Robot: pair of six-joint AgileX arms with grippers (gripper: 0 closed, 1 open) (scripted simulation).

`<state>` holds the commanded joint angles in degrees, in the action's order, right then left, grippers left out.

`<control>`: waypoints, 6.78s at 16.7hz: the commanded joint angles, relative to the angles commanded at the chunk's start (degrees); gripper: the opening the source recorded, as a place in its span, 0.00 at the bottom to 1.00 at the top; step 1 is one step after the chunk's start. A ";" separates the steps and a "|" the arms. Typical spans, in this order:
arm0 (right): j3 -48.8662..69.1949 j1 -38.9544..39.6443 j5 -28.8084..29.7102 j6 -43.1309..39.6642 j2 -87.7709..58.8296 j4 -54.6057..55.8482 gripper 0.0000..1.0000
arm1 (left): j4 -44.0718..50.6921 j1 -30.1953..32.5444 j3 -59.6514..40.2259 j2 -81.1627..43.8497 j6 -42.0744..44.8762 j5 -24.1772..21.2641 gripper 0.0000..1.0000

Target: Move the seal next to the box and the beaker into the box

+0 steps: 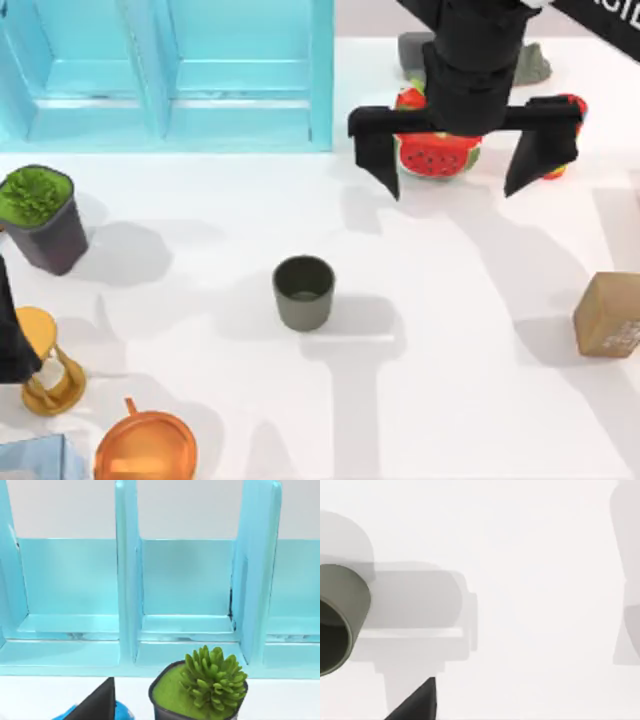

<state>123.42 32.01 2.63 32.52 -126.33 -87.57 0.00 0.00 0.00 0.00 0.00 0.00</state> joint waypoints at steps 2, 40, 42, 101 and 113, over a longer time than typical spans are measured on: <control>9.69 5.50 0.65 5.66 -7.19 -0.88 1.00 | 0.00 0.00 0.00 0.00 0.00 0.00 1.00; 4.33 16.42 2.06 17.12 -18.51 18.41 0.10 | 0.00 0.00 0.00 0.00 0.00 0.00 1.00; 4.33 16.42 2.06 17.12 -18.51 18.41 0.00 | 0.00 0.00 0.00 0.00 0.00 0.00 1.00; -60.43 -65.70 -12.28 -63.63 43.41 34.00 0.00 | 0.00 0.00 0.00 0.00 0.00 0.00 1.00; -73.42 -64.18 -7.18 -64.27 39.80 35.84 0.00 | 0.00 0.00 0.00 0.00 0.00 0.00 1.00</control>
<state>50.00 -32.17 -4.54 -31.75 -86.53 -51.74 0.00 0.00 0.00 0.00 0.00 0.00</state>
